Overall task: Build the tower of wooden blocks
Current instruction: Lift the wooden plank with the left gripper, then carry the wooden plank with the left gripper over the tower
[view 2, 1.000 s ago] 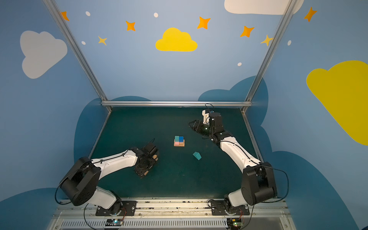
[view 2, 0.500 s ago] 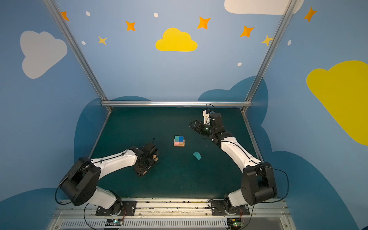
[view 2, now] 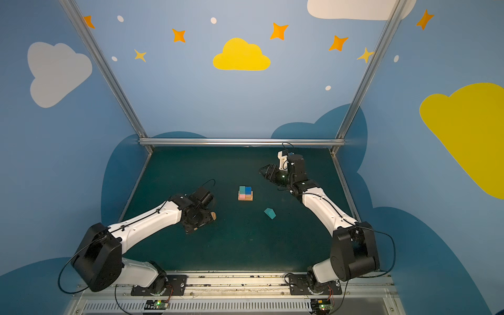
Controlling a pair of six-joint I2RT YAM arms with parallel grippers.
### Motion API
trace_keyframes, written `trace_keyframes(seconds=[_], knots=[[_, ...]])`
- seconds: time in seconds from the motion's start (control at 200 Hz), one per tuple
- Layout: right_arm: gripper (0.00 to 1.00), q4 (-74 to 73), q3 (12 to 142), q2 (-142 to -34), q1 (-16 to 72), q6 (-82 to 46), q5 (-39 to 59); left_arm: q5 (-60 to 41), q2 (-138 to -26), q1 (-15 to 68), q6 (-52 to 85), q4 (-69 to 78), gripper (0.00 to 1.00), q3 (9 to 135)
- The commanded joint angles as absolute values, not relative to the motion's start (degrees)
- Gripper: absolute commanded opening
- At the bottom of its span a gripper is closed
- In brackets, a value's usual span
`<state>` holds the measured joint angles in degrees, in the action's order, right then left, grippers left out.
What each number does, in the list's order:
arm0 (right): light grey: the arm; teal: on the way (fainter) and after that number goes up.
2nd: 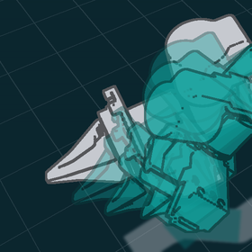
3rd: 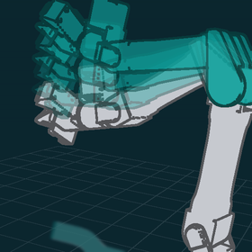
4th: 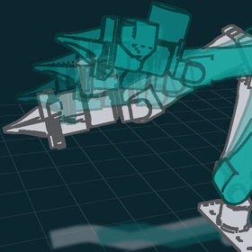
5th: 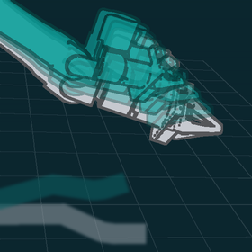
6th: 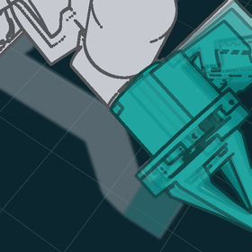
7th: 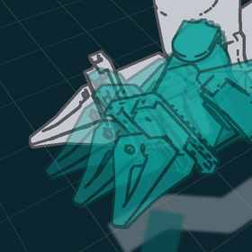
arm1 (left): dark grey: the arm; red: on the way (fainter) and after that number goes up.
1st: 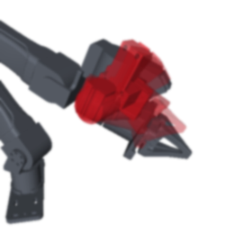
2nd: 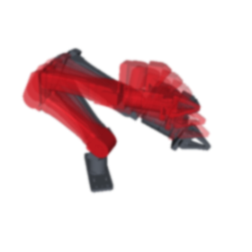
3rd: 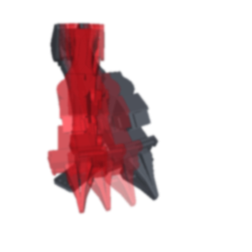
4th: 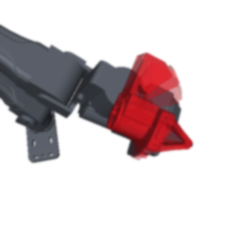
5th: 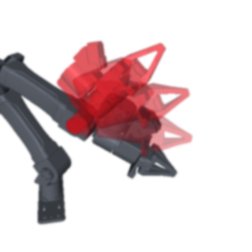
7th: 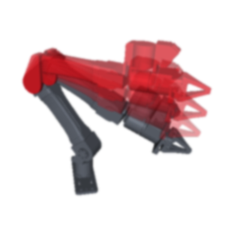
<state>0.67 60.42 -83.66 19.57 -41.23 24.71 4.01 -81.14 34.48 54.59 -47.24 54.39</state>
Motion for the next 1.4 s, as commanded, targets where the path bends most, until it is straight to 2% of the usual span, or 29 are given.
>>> trace_keyframes(seconds=[0.0,0.23,0.461,0.856,1.172,1.397], knots=[[0.59,0.0,59.85,-83.25,19.34,-40.87,25.22,1.78,-79.69,34.06,45.76,-50.18,0.61,59.21],[0.59,0.81,59.92,-82.8,19.25,-40.12,25.17,0.22,-86.13,33.09,34.66,-58.04,0.61,74.95],[0.59,2.14,59.32,-81.52,18.16,-38.9,25.39,-2.88,-99.19,32.62,26.06,-62.23,0.61,91.12],[0.59,4.03,55.61,-77.87,12.5,-37.61,26.15,-6.42,-120.72,32.78,18.69,-69.89,0.61,119.62],[0.59,4.13,53.96,-76.25,9.84,-37.96,26.5,-6.77,-138.15,35.06,15.56,-82.62,0.6,146.35],[0.59,4.13,53.79,-76.48,9.45,-37.97,26.37,-6.02,-141.39,36.08,19.25,-81.68,0.6,148.71]])
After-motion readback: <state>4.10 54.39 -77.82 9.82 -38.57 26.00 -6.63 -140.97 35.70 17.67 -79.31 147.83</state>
